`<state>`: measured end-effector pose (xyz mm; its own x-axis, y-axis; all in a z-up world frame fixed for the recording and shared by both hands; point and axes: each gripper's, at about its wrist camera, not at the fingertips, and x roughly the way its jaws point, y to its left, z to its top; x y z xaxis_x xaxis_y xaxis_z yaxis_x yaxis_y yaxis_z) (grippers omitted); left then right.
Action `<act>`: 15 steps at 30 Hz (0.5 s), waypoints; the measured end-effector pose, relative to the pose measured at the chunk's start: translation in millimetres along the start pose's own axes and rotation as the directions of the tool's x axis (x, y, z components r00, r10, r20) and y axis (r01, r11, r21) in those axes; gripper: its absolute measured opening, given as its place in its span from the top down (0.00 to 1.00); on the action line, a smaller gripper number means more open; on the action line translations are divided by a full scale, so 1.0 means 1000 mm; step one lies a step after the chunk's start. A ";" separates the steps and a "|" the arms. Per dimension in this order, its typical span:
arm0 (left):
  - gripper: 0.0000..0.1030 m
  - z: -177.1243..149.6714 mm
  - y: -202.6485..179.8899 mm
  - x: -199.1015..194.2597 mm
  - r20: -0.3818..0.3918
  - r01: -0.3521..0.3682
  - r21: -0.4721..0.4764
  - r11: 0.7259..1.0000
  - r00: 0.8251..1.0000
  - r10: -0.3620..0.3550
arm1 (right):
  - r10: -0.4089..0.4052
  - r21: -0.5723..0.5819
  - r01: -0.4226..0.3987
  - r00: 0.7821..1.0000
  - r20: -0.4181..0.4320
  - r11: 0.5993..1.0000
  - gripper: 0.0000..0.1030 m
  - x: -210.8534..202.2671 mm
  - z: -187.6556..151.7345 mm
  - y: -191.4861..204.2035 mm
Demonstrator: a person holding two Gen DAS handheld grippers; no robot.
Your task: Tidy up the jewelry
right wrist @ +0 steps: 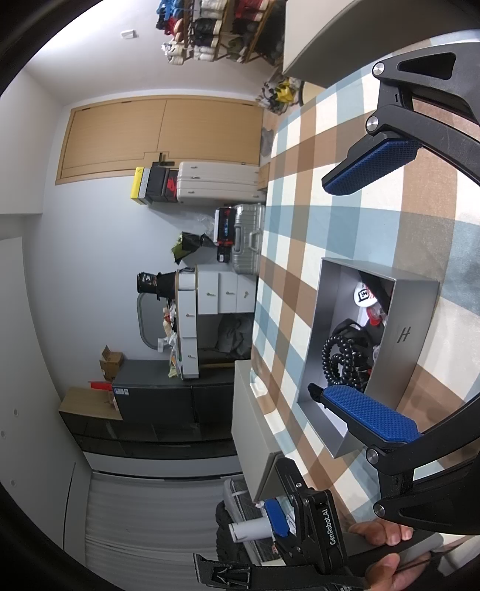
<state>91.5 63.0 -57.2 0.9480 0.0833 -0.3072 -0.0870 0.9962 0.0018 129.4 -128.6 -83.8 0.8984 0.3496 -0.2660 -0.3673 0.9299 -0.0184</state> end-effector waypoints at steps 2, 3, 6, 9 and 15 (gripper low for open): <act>0.01 -0.001 0.000 0.001 0.000 -0.001 0.000 1.000 1.000 0.001 | 0.000 0.000 0.000 1.000 0.000 1.000 0.00 0.000 0.000 0.000; 0.01 0.000 0.000 0.000 0.000 -0.001 0.000 1.000 1.000 0.001 | 0.000 0.000 0.000 1.000 0.000 1.000 0.00 -0.001 0.000 -0.001; 0.01 0.000 0.000 0.000 0.000 -0.001 0.000 1.000 1.000 0.001 | 0.000 0.000 0.000 1.000 0.000 1.000 0.00 0.000 0.000 0.000; 0.01 0.000 0.000 0.001 0.000 -0.001 0.000 1.000 1.000 0.001 | 0.000 0.000 0.000 1.000 0.000 1.000 0.00 0.000 0.000 0.000; 0.01 0.000 0.000 0.001 0.000 -0.001 0.000 1.000 1.000 0.001 | 0.000 0.000 0.000 1.000 0.000 1.000 0.00 0.000 0.000 0.000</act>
<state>92.3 63.2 -57.7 0.9478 0.0842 -0.3075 -0.0879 0.9961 0.0019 129.5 -128.7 -83.7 0.8983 0.3497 -0.2661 -0.3674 0.9299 -0.0181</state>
